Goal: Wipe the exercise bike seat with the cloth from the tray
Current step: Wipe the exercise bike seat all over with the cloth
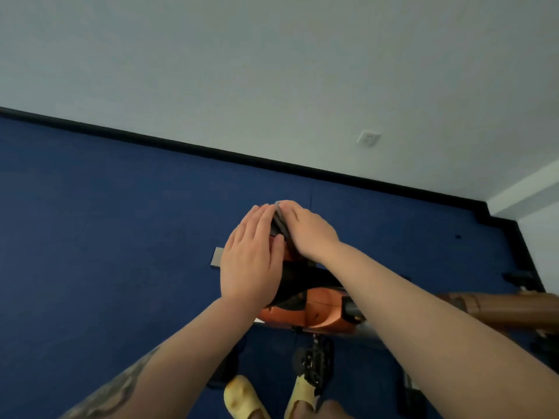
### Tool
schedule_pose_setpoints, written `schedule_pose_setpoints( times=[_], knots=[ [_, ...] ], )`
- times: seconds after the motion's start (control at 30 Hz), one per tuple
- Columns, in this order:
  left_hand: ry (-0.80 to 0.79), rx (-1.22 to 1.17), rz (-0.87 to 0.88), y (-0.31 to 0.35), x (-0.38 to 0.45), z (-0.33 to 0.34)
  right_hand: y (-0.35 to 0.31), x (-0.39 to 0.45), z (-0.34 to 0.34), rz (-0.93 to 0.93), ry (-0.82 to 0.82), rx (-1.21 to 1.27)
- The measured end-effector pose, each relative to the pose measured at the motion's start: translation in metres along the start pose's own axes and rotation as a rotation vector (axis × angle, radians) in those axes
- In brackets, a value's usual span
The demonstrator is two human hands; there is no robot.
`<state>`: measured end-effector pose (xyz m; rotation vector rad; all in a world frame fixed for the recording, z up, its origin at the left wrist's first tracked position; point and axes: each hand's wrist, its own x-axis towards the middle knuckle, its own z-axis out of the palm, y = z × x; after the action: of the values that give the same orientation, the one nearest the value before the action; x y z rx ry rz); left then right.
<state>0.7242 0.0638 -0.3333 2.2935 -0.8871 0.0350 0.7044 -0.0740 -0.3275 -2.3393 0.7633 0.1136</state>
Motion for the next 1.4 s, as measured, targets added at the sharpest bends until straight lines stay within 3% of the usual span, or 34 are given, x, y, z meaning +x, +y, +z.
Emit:
schedule_pose_setpoints(
  times=[0.17,0.23,0.47,0.53,0.7,0.83,0.9,1.07,1.17,1.23,1.33,1.4],
  knots=[
    [-0.033,0.106,0.026,-0.003,-0.001,0.000,0.057,-0.043,-0.026,0.000,-0.158,-0.384],
    [-0.044,0.137,0.040,-0.002,0.002,0.001,0.057,-0.036,-0.031,0.035,-0.227,-0.405],
    [-0.043,0.112,0.003,0.000,0.001,-0.001,0.017,-0.032,-0.007,-0.040,0.054,-0.136],
    [-0.041,0.102,0.001,0.000,-0.001,-0.001,0.041,-0.051,-0.019,-0.112,0.043,-0.189],
    [-0.034,0.089,-0.018,0.002,0.001,-0.002,0.064,-0.051,-0.036,-0.043,-0.107,-0.381],
    [-0.010,0.067,-0.033,0.003,0.002,-0.003,0.007,-0.019,-0.008,0.075,0.030,-0.166],
    [-0.001,0.065,-0.032,0.004,0.001,-0.002,0.001,-0.021,0.000,0.048,0.123,-0.086],
    [-0.004,0.063,-0.038,0.002,-0.001,-0.003,0.067,-0.061,-0.028,-0.203,0.119,-0.332],
    [-0.007,0.061,-0.039,0.003,-0.001,-0.002,0.057,-0.051,-0.029,-0.166,-0.026,-0.473],
    [-0.012,0.053,-0.042,0.002,-0.001,-0.004,0.032,-0.033,-0.019,-0.055,-0.056,-0.423],
    [-0.016,0.043,-0.047,0.001,0.001,-0.003,0.018,-0.024,-0.011,0.014,0.028,-0.344],
    [-0.020,0.031,-0.043,-0.001,0.000,-0.002,0.029,-0.041,-0.012,-0.129,0.130,-0.420]
  ],
)
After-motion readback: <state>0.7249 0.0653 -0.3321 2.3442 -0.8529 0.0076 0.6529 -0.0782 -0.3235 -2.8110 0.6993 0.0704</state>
